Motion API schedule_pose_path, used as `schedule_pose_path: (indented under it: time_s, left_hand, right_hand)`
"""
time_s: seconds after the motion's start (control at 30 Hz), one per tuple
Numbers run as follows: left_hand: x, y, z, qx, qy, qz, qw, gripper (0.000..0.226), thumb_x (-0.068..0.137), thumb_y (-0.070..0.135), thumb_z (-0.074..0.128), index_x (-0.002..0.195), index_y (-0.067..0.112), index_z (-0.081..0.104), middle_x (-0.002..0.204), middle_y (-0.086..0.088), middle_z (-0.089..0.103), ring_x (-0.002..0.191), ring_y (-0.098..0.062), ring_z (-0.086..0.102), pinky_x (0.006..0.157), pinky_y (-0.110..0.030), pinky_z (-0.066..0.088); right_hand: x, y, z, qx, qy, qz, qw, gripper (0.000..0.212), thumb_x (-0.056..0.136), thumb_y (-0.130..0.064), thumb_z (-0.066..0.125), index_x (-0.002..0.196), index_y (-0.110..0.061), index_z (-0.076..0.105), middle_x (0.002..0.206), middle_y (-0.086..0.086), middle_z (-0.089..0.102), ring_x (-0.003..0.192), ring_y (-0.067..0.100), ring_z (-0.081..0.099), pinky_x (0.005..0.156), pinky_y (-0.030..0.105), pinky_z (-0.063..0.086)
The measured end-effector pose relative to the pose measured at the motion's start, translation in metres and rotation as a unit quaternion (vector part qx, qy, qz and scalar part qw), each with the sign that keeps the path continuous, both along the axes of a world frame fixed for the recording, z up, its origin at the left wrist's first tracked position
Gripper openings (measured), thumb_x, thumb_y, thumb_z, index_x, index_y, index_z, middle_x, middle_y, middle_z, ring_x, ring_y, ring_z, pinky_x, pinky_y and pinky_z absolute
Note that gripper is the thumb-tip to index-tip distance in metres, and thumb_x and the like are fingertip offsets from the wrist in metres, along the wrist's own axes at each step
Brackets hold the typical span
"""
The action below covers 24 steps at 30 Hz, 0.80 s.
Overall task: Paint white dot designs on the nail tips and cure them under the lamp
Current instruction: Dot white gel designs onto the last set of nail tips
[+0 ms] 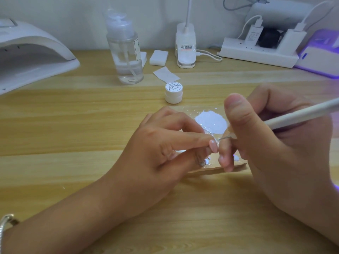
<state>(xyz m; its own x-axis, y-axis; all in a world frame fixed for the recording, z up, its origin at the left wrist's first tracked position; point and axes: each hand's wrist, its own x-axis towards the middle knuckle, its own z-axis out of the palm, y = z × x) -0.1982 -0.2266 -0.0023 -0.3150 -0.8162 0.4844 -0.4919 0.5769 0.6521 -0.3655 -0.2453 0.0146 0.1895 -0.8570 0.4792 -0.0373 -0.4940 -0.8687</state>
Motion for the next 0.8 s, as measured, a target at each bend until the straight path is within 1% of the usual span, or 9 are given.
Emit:
schedule_pose_path:
  time_s: [0.07,0.23,0.37,0.43,0.53,0.6,0.63,0.73,0.8]
  left_hand:
    - [0.001,0.000,-0.001,0.007,0.001,0.000,1.000,0.012,0.088,0.025,0.067,0.091,0.035,0.072,0.089,0.017,0.067,0.094,-0.013,0.058,0.081,-0.038,0.045]
    - [0.001,-0.001,-0.001,0.011,-0.017,0.010,1.000,0.011,0.088,0.025,0.068,0.091,0.030,0.077,0.090,0.016,0.067,0.097,-0.014,0.059,0.082,-0.035,0.045]
    - [0.001,-0.001,-0.002,0.004,-0.017,0.011,1.000,0.010,0.090,0.030,0.068,0.094,0.029,0.078,0.091,0.016,0.067,0.095,-0.016,0.060,0.082,-0.039,0.047]
    - [0.002,-0.001,-0.003,0.002,-0.020,0.009,1.000,0.014,0.092,0.032,0.064,0.096,0.030,0.077,0.092,0.015,0.067,0.096,-0.016,0.060,0.083,-0.040,0.046]
    - [0.002,-0.002,-0.003,0.004,-0.018,0.009,1.000,0.018,0.092,0.032,0.061,0.096,0.029,0.078,0.091,0.016,0.067,0.095,-0.015,0.059,0.081,-0.038,0.046]
    - [0.001,-0.002,-0.002,0.004,-0.017,0.012,1.000,0.018,0.092,0.032,0.061,0.094,0.028,0.078,0.089,0.016,0.067,0.094,-0.014,0.059,0.081,-0.036,0.045]
    - [0.001,-0.002,-0.002,0.005,-0.017,0.013,1.000,0.016,0.092,0.032,0.063,0.093,0.028,0.078,0.089,0.016,0.067,0.094,-0.013,0.059,0.081,-0.035,0.045]
    - [0.000,-0.002,-0.001,0.006,-0.018,0.017,1.000,0.012,0.091,0.030,0.067,0.091,0.027,0.078,0.088,0.016,0.067,0.093,-0.014,0.060,0.081,-0.034,0.046]
    - [0.001,-0.002,-0.001,0.004,-0.021,0.018,1.000,0.016,0.092,0.033,0.065,0.092,0.026,0.079,0.088,0.016,0.067,0.092,-0.015,0.060,0.081,-0.033,0.045]
  right_hand:
    - [-0.001,0.000,0.001,0.000,-0.048,0.010,0.999,0.036,0.093,-0.027,0.060,0.062,-0.015,0.045,0.040,-0.009,0.050,0.031,0.020,0.054,0.037,0.020,0.041]
    - [-0.005,-0.012,0.007,-0.043,-0.037,-0.035,0.998,0.040,0.096,-0.028,0.062,0.064,-0.015,0.041,0.040,-0.014,0.045,0.030,0.015,0.048,0.039,0.017,0.033]
    - [-0.013,-0.028,0.010,-0.048,-0.018,-0.057,0.997,0.042,0.093,-0.033,0.066,0.067,-0.011,0.042,0.042,-0.009,0.045,0.033,0.011,0.042,0.041,0.020,0.035]
    - [-0.018,-0.040,0.007,-0.050,0.019,-0.059,0.997,0.041,0.093,-0.039,0.065,0.068,-0.010,0.051,0.045,-0.002,0.049,0.039,0.014,0.046,0.044,0.024,0.040]
    - [-0.025,-0.052,-0.001,0.004,0.145,-0.070,0.987,0.051,0.099,-0.055,0.045,0.071,-0.019,0.068,0.055,-0.001,0.059,0.050,0.009,0.057,0.052,0.017,0.044]
    - [-0.029,-0.057,-0.007,0.059,0.182,-0.063,0.979,0.054,0.098,-0.059,0.039,0.074,-0.021,0.069,0.057,-0.009,0.059,0.047,0.006,0.057,0.047,0.014,0.043]
    - [-0.030,-0.059,-0.009,0.061,0.201,-0.065,0.975,0.051,0.097,-0.059,0.039,0.075,-0.022,0.068,0.056,-0.012,0.057,0.045,0.005,0.056,0.046,0.012,0.041]
    - [-0.029,-0.063,-0.013,0.021,0.254,-0.075,0.964,0.043,0.097,-0.053,0.041,0.076,-0.023,0.064,0.056,-0.008,0.054,0.046,0.005,0.056,0.047,0.012,0.039]
    - [-0.029,-0.064,-0.015,0.008,0.273,-0.067,0.960,0.039,0.099,-0.047,0.044,0.076,-0.022,0.064,0.057,-0.011,0.057,0.046,0.004,0.060,0.046,0.010,0.040]
